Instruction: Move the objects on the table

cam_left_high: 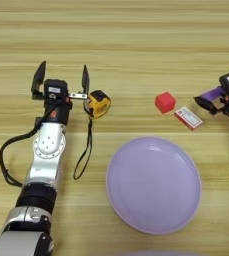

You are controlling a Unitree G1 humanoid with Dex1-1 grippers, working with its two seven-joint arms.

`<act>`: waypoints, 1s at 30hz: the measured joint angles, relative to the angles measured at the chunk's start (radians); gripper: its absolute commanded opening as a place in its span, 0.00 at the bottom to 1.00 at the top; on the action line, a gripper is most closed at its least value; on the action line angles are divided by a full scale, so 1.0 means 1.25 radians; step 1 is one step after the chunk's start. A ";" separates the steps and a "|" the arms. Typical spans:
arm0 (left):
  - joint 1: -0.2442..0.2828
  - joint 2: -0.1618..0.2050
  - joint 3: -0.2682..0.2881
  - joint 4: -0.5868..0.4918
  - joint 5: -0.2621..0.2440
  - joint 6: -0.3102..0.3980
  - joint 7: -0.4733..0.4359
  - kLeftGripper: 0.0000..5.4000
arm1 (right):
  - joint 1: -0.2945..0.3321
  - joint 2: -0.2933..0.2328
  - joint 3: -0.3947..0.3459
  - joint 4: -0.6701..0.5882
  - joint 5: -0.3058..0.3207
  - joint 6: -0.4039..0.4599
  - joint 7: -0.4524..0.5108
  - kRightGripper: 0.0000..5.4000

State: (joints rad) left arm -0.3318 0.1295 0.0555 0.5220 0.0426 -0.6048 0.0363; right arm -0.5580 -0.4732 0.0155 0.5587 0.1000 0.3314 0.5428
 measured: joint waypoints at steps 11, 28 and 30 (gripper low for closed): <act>0.000 0.001 0.001 0.003 0.000 -0.001 0.000 1.00 | -0.017 0.015 0.014 0.151 -0.058 -0.091 -0.028 0.84; -0.001 0.003 0.001 0.017 -0.001 -0.010 -0.001 1.00 | -0.054 0.027 -0.005 0.243 -0.055 -0.128 -0.005 0.99; -0.001 0.003 0.001 0.017 -0.001 -0.010 -0.001 1.00 | -0.054 0.029 -0.005 0.239 -0.054 -0.128 0.001 0.99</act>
State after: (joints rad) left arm -0.3337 0.1328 0.0571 0.5438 0.0415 -0.6176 0.0353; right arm -0.6254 -0.4368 0.0092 0.8579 0.0325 0.1715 0.5441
